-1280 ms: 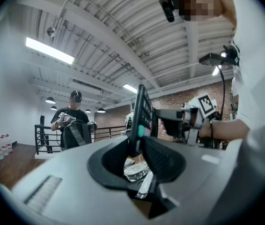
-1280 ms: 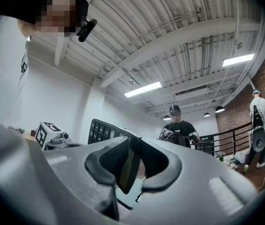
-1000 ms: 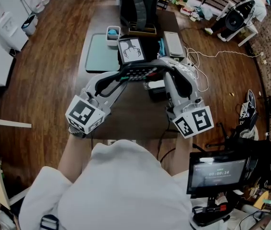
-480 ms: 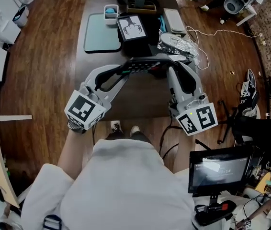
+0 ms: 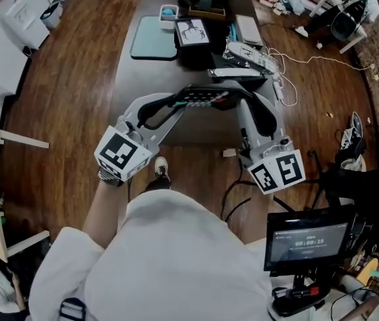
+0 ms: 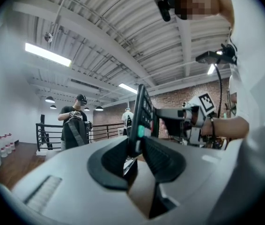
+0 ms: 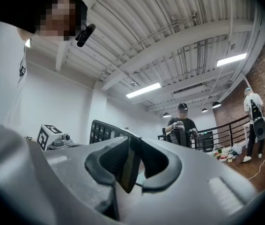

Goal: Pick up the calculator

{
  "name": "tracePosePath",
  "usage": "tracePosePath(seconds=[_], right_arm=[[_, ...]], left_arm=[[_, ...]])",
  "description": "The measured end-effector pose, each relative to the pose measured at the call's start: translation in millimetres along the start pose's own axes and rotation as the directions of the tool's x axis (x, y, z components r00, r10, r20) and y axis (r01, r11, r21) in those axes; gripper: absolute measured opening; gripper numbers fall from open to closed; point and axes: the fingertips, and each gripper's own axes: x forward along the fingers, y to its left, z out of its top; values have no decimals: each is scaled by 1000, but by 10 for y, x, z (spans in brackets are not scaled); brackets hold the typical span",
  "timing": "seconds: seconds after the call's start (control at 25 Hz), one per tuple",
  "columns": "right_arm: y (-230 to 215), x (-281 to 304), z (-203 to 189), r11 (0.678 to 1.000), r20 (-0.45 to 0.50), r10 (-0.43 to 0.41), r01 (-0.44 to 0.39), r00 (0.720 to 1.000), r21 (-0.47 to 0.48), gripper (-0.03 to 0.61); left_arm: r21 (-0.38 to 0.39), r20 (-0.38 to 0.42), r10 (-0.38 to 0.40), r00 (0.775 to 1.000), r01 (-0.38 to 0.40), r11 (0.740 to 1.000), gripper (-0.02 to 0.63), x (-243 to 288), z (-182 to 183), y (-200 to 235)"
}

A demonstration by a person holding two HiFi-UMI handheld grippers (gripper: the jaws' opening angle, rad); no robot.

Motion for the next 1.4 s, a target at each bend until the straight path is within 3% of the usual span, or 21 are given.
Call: tracePosePath(seconds=[0.4,0.64,0.92,1.4], right_arm=[[362,-1539,-13,999,-32,47,-46,998,18,84],[524,-2116,85,998,-42,59,-57,997,40,84],[661,-2379,263,998,-14,60,-60,998,31,84],[852,-2302,357,1000,-26,23,-22,999,20,83]], left_arm=[[-46,-29,51,998,-52,998,107,-414,-136,-1644],[-45,-49,61,997,-63,997,107,-595,-40,-2237],[-22,-41,67,997,-68,997,107,-735,133,-2491],[-33,-43,21,999,-23,999,106,-894,207,-2391]])
